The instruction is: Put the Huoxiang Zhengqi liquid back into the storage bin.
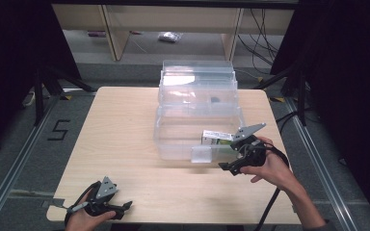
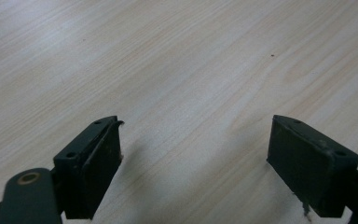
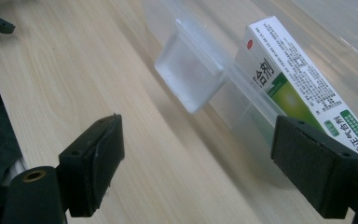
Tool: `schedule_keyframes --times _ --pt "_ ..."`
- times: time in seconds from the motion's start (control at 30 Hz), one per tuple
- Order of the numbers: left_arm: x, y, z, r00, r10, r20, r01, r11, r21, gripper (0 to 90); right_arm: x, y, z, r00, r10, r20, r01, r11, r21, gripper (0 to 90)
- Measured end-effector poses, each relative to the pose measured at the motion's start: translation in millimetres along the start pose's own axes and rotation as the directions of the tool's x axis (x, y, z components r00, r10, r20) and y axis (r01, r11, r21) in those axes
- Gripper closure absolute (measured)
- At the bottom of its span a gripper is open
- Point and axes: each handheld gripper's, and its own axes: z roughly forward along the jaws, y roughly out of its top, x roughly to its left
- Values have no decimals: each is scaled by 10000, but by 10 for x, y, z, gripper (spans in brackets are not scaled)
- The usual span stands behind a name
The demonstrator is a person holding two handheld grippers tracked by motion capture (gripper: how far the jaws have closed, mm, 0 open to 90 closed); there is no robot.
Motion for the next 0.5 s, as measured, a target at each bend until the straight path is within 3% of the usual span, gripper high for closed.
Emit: schedule_keyframes --times 0.03,0.07,0.1,0.13,0.17,0.23,0.43,0.47,0.5 --pt "15 2 -10 9998 188 -16 -187 9997 153 168 23 -19 -9 9998 -77 175 77 10000 8 183" --pt "15 2 -10 9998 188 -16 -187 9997 153 167 55 -26 4 9998 139 153 -138 9999 -82 183" --pt "5 1 -1 10000 39 -56 -39 10000 40 168 42 -32 -3 9995 -223 239 224 9997 -38 183" --pt "4 -1 3 10000 24 -42 -24 10000 -23 167 81 -43 1 9998 75 167 -75 10000 -8 183" --pt "4 -1 3 10000 24 -42 -24 10000 -23 168 81 -43 1 9998 75 167 -75 10000 -8 183" --pt "17 3 -16 9996 281 39 -282 9993 246 168 94 -56 0 9998 -94 164 94 10000 8 181" --pt "0 2 3 10000 -29 -68 29 10000 -25 168 166 -127 45 9985 -463 284 470 9986 -223 182" --pt "0 2 3 10000 -29 -68 29 10000 -25 167 183 -127 34 9990 -344 278 345 9994 -37 182" --pt "-2 2 1 10000 -9 26 9 10000 -12 168 177 -143 58 9981 -550 259 558 9980 -294 182"
